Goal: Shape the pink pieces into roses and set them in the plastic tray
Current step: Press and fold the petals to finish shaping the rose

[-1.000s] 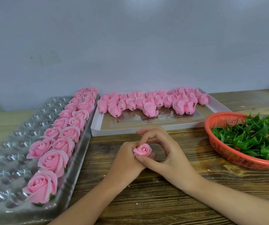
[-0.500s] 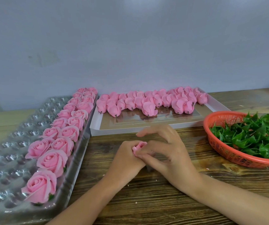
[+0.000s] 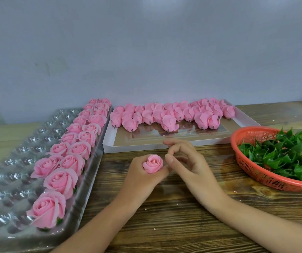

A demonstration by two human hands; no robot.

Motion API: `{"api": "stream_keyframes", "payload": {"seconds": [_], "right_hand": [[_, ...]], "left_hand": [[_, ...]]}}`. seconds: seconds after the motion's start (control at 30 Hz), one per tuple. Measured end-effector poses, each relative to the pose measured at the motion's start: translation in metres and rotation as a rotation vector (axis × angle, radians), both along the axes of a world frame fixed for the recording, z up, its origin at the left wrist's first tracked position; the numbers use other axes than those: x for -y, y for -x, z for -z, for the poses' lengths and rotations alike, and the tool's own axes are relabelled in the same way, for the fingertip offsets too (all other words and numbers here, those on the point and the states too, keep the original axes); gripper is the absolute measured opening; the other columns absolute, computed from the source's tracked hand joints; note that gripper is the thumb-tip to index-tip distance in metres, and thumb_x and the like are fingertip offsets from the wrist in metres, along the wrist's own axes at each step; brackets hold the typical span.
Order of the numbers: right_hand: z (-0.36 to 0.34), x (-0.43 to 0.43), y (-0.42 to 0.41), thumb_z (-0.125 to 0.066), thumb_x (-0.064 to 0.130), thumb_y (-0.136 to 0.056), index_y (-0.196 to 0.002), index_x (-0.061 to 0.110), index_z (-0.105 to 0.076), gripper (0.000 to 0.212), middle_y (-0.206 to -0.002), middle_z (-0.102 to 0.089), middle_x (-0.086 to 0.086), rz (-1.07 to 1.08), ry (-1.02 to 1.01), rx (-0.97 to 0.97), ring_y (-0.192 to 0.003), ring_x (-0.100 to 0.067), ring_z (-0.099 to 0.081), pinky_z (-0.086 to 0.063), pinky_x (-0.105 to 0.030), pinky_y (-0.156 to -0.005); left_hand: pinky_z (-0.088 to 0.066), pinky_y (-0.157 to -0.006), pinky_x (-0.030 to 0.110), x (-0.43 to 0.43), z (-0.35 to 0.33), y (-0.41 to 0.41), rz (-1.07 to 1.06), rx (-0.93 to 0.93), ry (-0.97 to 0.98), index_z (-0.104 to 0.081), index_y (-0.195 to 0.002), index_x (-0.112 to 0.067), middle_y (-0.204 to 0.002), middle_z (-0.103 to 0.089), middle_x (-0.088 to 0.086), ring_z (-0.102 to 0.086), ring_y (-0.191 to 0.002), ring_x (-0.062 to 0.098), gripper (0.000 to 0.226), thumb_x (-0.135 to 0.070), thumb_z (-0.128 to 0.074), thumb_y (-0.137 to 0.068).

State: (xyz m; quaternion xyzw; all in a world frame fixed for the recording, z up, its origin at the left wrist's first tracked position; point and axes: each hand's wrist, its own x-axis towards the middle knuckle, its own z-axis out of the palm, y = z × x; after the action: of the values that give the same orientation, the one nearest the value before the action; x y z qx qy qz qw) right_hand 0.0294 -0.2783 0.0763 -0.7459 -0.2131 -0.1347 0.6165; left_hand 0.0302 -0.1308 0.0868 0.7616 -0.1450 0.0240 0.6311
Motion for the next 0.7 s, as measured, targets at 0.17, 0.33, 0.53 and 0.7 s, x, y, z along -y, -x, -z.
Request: {"api": "stream_keyframes", "payload": {"seconds": [0.17,0.33,0.53,0.7], "right_hand": [[-0.0022,-0.0046,0.0034,-0.056,0.047,-0.088,-0.081,0.031,-0.064,0.019,-0.12,-0.059,0.018,-0.059,0.059,-0.044,-0.128,-0.003,-0.049,-0.04,-0.032,-0.103],[-0.0038,-0.0055,0.0056,-0.056,0.036,-0.094,-0.079,0.032,-0.06,0.016,-0.119,-0.057,0.02,-0.064,0.118,-0.036,-0.128,-0.003,-0.048,-0.037,-0.022,-0.103],[-0.0053,-0.006,0.0079,-0.05,0.011,-0.101,-0.078,0.029,-0.052,0.029,-0.125,-0.056,0.007,-0.085,0.17,-0.019,-0.128,0.0,-0.046,-0.032,-0.01,-0.099],[-0.004,-0.0069,0.0068,-0.049,0.011,-0.101,-0.076,0.027,-0.05,0.03,-0.124,-0.056,0.007,-0.061,0.242,0.009,-0.126,0.0,-0.047,-0.034,-0.011,-0.099]], "left_hand": [[-0.048,-0.061,0.025,-0.0007,0.0023,-0.0019,0.022,0.047,-0.03,-0.068,-0.073,-0.012,-0.069,-0.067,0.01,-0.062,-0.068,0.025,0.009,-0.012,-0.075,-0.078],[-0.044,-0.053,0.016,-0.0009,0.0022,-0.002,0.043,0.071,-0.091,-0.066,-0.064,-0.027,-0.059,-0.061,0.0,-0.056,-0.056,0.004,0.026,-0.005,-0.073,-0.077],[-0.043,-0.052,0.021,-0.0006,0.0022,-0.0011,0.033,0.065,-0.065,-0.06,-0.065,-0.005,-0.058,-0.058,0.009,-0.052,-0.054,0.009,0.017,-0.004,-0.073,-0.076],[-0.041,-0.055,0.023,-0.0006,0.0025,-0.0012,0.033,0.061,-0.094,-0.061,-0.063,-0.011,-0.057,-0.057,0.0,-0.05,-0.056,0.007,0.019,-0.006,-0.074,-0.075]]}}
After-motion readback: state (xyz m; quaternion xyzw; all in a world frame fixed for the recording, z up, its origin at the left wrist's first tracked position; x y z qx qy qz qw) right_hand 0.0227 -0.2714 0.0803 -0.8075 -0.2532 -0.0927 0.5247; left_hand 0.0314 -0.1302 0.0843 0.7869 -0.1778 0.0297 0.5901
